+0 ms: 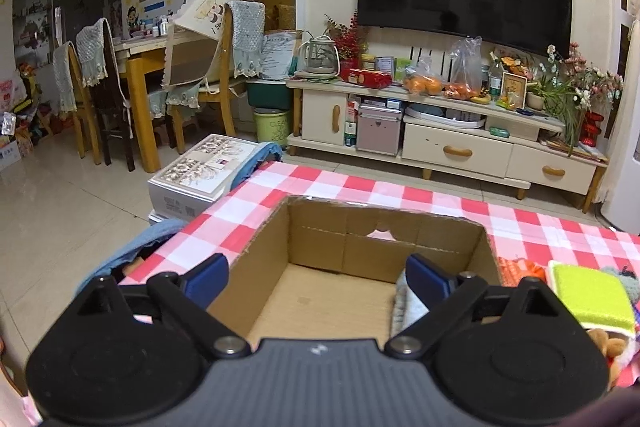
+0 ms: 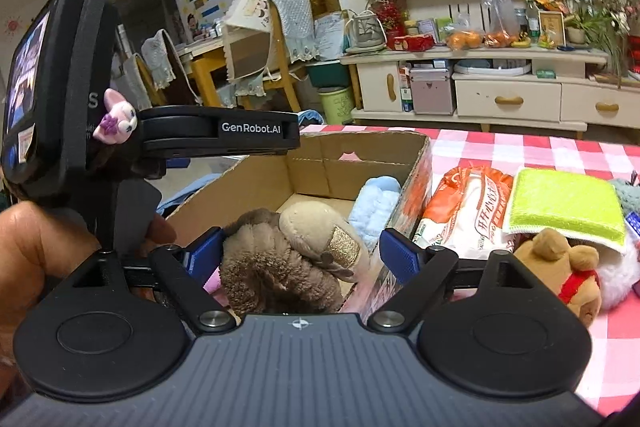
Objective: Organize soft objects
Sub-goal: 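Open both grippers to release the ring toy and slipper into the box, then move both tools back toward the remaining toys on the table, then grasp the orange knotted towel with the right gripper while the left gripper grasps the green sponge, then carry the orange towel and green sponge toward the cardboard box with both grippers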
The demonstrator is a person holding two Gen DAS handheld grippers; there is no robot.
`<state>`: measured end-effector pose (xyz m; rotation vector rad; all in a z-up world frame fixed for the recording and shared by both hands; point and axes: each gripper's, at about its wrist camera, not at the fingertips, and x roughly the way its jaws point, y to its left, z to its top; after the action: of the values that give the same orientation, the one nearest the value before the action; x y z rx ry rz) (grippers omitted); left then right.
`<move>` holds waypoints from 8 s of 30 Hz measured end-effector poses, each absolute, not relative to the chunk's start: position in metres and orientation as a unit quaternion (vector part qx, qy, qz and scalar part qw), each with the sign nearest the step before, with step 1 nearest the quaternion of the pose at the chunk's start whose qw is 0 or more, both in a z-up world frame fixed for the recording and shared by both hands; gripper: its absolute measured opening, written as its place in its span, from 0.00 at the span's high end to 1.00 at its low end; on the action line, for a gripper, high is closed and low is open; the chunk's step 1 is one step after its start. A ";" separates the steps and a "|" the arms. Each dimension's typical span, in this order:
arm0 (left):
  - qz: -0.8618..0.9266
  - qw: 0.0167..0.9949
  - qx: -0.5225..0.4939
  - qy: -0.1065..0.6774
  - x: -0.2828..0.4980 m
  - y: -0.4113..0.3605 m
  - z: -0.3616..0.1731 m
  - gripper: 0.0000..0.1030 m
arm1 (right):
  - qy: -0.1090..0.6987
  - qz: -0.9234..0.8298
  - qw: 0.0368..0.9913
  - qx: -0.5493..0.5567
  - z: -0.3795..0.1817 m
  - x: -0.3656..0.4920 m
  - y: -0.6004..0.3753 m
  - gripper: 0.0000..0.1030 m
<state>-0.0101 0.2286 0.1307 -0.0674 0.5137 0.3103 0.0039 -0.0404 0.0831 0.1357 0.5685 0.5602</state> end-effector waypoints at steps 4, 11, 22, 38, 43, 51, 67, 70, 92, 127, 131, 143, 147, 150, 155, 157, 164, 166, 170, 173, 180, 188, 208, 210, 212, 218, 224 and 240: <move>0.161 0.955 -0.036 0.247 -0.013 0.235 0.133 0.04 | 0.267 0.283 0.919 0.065 0.089 0.007 -0.037 0.00; 0.171 0.953 -0.042 0.247 -0.013 0.243 0.134 0.04 | 0.247 0.277 0.927 0.058 0.095 0.011 -0.036 0.00; 0.152 0.956 -0.024 0.249 -0.010 0.225 0.135 0.03 | 0.255 0.236 0.935 0.069 0.091 0.004 -0.056 0.00; 0.128 0.960 0.001 0.249 -0.006 0.186 0.133 0.02 | 0.253 0.200 0.944 0.075 0.092 -0.008 -0.063 0.00; 0.121 0.961 0.014 0.249 -0.005 0.172 0.132 0.01 | 0.253 0.190 0.945 0.080 0.092 -0.010 -0.066 0.00; 0.111 0.962 0.027 0.249 -0.003 0.154 0.131 0.01 | 0.252 0.175 0.948 0.086 0.092 -0.014 -0.068 0.00; 0.086 0.963 0.055 0.249 0.002 0.113 0.128 0.01 | 0.245 0.143 0.954 0.093 0.091 -0.020 -0.074 0.00; 0.081 0.963 0.061 0.249 0.002 0.106 0.126 0.01 | 0.243 0.136 0.956 0.094 0.091 -0.020 -0.077 0.00; -0.024 0.963 0.094 0.252 -0.002 0.044 0.107 0.01 | 0.219 0.002 0.968 0.124 0.079 -0.013 -0.138 0.00; -0.140 0.906 -0.075 0.393 0.093 0.024 0.058 0.02 | 0.291 0.028 0.939 0.182 0.038 0.044 -0.202 0.00; -0.150 0.907 -0.066 0.387 0.087 0.019 0.058 0.06 | 0.287 0.035 0.940 0.182 0.039 0.040 -0.203 0.00; -0.202 0.904 -0.097 0.363 0.060 0.018 0.066 0.23 | 0.278 0.044 0.948 0.152 0.041 0.034 -0.205 0.15; -0.233 0.906 -0.106 0.338 0.057 0.016 0.071 0.22 | 0.277 0.048 0.950 0.136 0.040 0.034 -0.204 0.16; -0.243 0.907 -0.106 0.328 0.059 0.009 0.069 0.20 | 0.276 0.056 0.951 0.128 0.040 0.033 -0.201 0.17; -0.220 0.910 -0.108 0.335 0.069 0.005 0.062 0.29 | 0.275 0.058 0.953 0.115 0.040 0.033 -0.200 0.17; -0.215 0.910 -0.111 0.336 0.070 0.005 0.062 0.44 | 0.276 0.057 0.952 0.117 0.040 0.033 -0.201 0.17; -0.207 0.902 -0.139 0.353 0.070 0.009 0.057 0.71 | 0.278 0.063 0.953 0.106 0.040 0.031 -0.197 0.17; -0.208 0.903 -0.138 0.348 0.067 0.008 0.059 0.75 | 0.278 0.063 0.954 0.096 0.039 0.030 -0.194 0.17; -0.205 0.908 -0.136 0.340 0.058 0.010 0.063 0.79 | 0.276 0.058 0.955 0.089 0.039 0.026 -0.193 0.17; -0.201 0.908 -0.145 0.337 0.055 0.017 0.064 0.80 | 0.278 0.054 0.954 0.096 0.039 0.025 -0.195 0.17; -0.206 0.908 -0.158 0.328 0.040 0.028 0.071 0.80 | 0.282 0.054 0.950 0.125 0.041 0.017 -0.197 0.17; -0.224 0.907 -0.182 0.305 0.027 0.046 0.087 0.80 | 0.277 0.052 0.946 0.158 0.045 0.005 -0.195 0.17; -0.220 0.915 -0.222 0.257 0.003 0.110 0.113 0.80 | 0.270 0.048 0.936 0.219 0.060 -0.014 -0.179 0.17; -0.218 0.915 -0.227 0.253 0.001 0.117 0.115 0.80 | 0.272 0.052 0.935 0.222 0.062 -0.015 -0.176 0.17; -0.216 0.915 -0.231 0.250 -0.002 0.124 0.117 0.80 | 0.272 0.057 0.935 0.221 0.064 -0.015 -0.172 0.17; -0.204 0.916 -0.248 0.239 -0.008 0.147 0.122 0.80 | 0.273 0.079 0.933 0.221 0.072 -0.012 -0.154 0.17; -0.186 0.919 -0.268 0.223 -0.015 0.174 0.127 0.80 | 0.270 0.117 0.930 0.218 0.084 -0.007 -0.129 0.17; -0.072 0.932 -0.297 0.192 -0.027 0.258 0.124 0.79 | 0.273 0.248 0.913 0.172 0.112 0.005 -0.023 0.17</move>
<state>-0.0273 0.2581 0.1236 -0.6084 0.3934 -0.1481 0.0053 -0.0226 0.1121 0.3548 0.5625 0.5106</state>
